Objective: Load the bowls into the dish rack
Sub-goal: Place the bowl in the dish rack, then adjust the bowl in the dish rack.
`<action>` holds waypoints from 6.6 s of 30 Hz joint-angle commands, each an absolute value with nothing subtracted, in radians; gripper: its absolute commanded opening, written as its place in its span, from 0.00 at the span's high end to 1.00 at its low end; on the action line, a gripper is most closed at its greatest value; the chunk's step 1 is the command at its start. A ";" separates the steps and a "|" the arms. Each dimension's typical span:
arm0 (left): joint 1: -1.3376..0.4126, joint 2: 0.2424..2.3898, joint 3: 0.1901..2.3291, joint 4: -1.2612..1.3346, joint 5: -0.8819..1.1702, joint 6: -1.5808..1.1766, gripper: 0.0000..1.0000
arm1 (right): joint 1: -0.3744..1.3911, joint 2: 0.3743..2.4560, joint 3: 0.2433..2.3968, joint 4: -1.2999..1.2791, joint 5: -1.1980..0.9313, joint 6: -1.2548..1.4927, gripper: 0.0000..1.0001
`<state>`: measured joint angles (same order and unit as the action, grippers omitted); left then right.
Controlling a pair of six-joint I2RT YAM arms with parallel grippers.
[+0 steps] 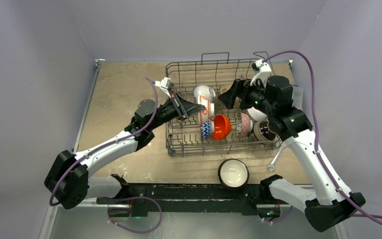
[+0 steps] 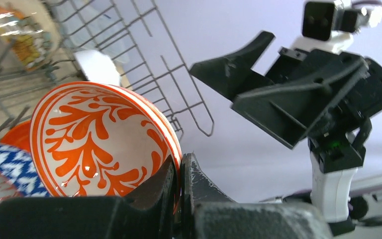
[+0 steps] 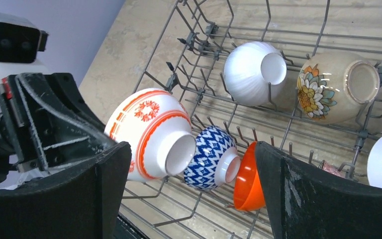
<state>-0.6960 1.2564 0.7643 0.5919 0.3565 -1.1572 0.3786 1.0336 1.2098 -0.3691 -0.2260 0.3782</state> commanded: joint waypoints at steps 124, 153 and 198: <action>-0.509 1.245 0.540 0.551 0.453 -1.149 0.63 | 0.376 1.126 1.129 -0.312 -0.315 0.319 0.01; -0.514 1.274 0.737 0.136 0.409 -0.859 0.74 | 0.376 1.126 1.120 -0.305 -0.327 0.321 0.01; -0.525 1.001 0.946 -0.322 -0.060 -0.557 0.39 | 0.506 1.327 1.082 -0.473 -0.123 0.304 0.19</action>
